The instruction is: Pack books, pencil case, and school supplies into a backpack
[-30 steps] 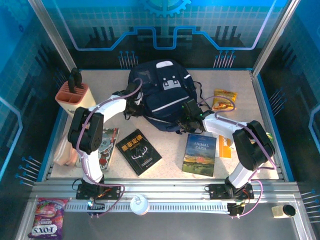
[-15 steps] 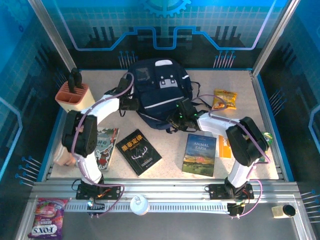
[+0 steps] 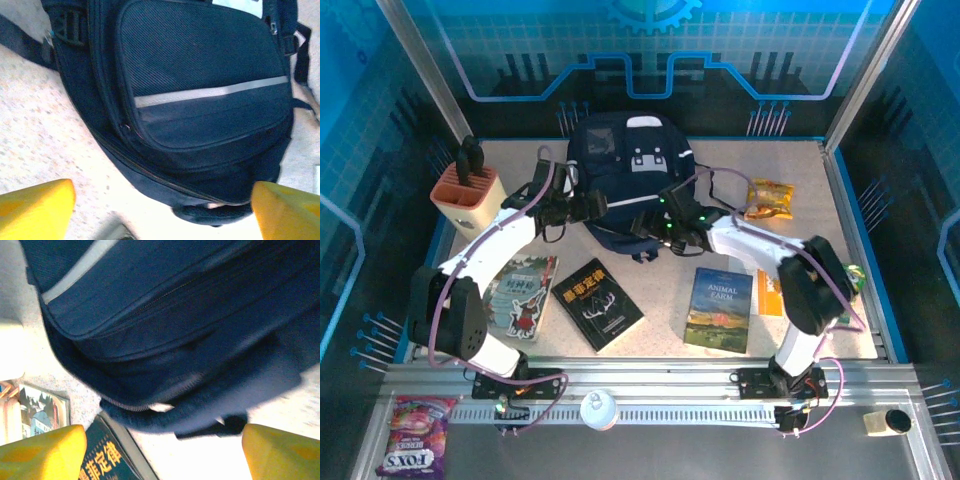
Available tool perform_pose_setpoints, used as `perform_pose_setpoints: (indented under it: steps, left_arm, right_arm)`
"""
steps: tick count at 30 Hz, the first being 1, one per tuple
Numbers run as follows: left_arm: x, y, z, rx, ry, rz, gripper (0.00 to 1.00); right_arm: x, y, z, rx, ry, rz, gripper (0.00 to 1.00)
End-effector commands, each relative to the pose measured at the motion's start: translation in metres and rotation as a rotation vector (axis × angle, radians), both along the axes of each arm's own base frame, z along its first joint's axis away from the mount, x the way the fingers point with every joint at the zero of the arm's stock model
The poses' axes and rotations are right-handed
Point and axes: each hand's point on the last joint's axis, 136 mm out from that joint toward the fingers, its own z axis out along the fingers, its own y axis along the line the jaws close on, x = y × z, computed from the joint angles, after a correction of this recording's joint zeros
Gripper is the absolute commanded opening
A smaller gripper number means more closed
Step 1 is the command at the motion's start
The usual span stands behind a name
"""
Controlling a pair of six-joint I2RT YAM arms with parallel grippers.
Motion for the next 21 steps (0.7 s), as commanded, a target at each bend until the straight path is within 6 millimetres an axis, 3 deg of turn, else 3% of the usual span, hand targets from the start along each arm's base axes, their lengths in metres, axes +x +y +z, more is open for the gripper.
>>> perform_pose_setpoints:
  steps: [1,4,8,14,21]
  left_arm:
    - [-0.015,-0.020,0.008,-0.118,0.022,-0.044,0.97]
    - [-0.023,-0.040,0.008,-0.167,0.030,-0.084,0.99]
    - [-0.035,-0.066,0.001,-0.188,0.062,-0.126,0.99]
    - [-0.055,-0.095,-0.012,-0.214,0.110,-0.169,0.99]
    - [-0.066,-0.111,-0.028,-0.259,0.170,-0.171,0.99]
  right_arm:
    - [-0.018,-0.057,0.014,-0.188,-0.066,-0.030,0.83]
    - [-0.041,-0.097,-0.001,-0.283,-0.008,-0.065,0.82]
    - [-0.070,-0.125,-0.032,-0.308,0.111,-0.087,0.80]
    - [-0.101,-0.122,-0.073,-0.211,0.211,-0.081,0.76]
    - [-0.097,-0.098,-0.102,-0.104,0.251,-0.081,0.73]
